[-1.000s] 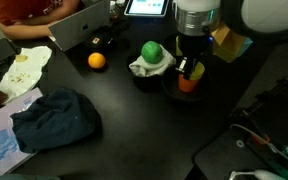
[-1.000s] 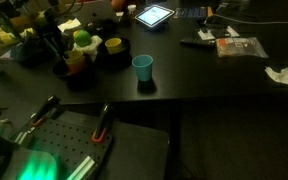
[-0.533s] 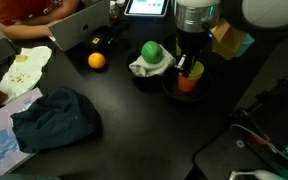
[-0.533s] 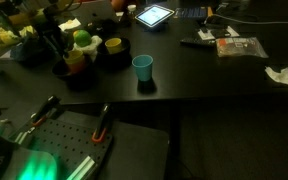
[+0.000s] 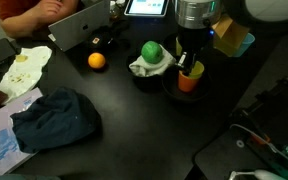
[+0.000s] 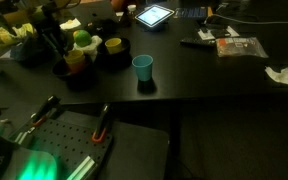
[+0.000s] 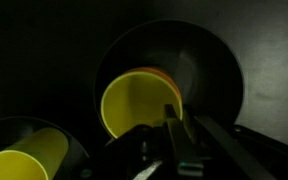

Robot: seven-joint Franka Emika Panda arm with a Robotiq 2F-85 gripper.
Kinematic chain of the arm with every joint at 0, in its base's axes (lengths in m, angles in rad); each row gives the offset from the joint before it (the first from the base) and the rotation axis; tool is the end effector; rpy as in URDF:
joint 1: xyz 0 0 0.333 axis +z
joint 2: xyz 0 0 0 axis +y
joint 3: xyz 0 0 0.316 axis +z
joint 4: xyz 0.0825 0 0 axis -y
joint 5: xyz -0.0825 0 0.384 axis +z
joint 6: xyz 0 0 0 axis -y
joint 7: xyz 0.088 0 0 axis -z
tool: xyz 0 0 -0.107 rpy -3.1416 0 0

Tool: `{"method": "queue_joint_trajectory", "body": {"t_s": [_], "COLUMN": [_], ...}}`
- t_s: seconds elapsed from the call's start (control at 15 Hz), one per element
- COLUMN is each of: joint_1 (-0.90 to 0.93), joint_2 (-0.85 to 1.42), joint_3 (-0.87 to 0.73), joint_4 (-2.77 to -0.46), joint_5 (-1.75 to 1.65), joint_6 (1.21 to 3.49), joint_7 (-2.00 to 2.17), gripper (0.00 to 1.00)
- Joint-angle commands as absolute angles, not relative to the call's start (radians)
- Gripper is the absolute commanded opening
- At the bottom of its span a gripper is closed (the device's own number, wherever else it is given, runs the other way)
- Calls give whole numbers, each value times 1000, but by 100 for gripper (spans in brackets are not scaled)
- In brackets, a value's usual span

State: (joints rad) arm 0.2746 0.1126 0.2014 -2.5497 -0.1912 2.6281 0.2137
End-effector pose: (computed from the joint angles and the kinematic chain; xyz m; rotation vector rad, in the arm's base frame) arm 0.3987 0.2128 0.2260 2.9963 0.6535 -0.0076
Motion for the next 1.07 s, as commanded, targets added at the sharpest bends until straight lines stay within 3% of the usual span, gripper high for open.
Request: {"method": "queue_joint_trajectory", "body": {"t_s": [0.0, 0.13, 0.2, 0.33, 0.4, 0.47, 0.67, 1.0], "joint_1": [270, 269, 270, 270, 270, 270, 267, 266], "joint_2": [114, 119, 123, 129, 130, 130, 138, 149], "joint_3": [202, 200, 198, 196, 195, 195, 192, 188], "joint_4": [-2549, -2553, -2554, -2553, -2552, -2551, -2551, -2548], "joint_5": [-186, -192, -195, -197, -197, -194, -188, -183], "joint_6": [2627, 2646, 2650, 2654, 2654, 2652, 2654, 2647], "joint_7": [221, 221, 225, 229, 232, 231, 228, 233], "gripper": [16, 23, 43, 53, 24, 24, 8, 14]}}
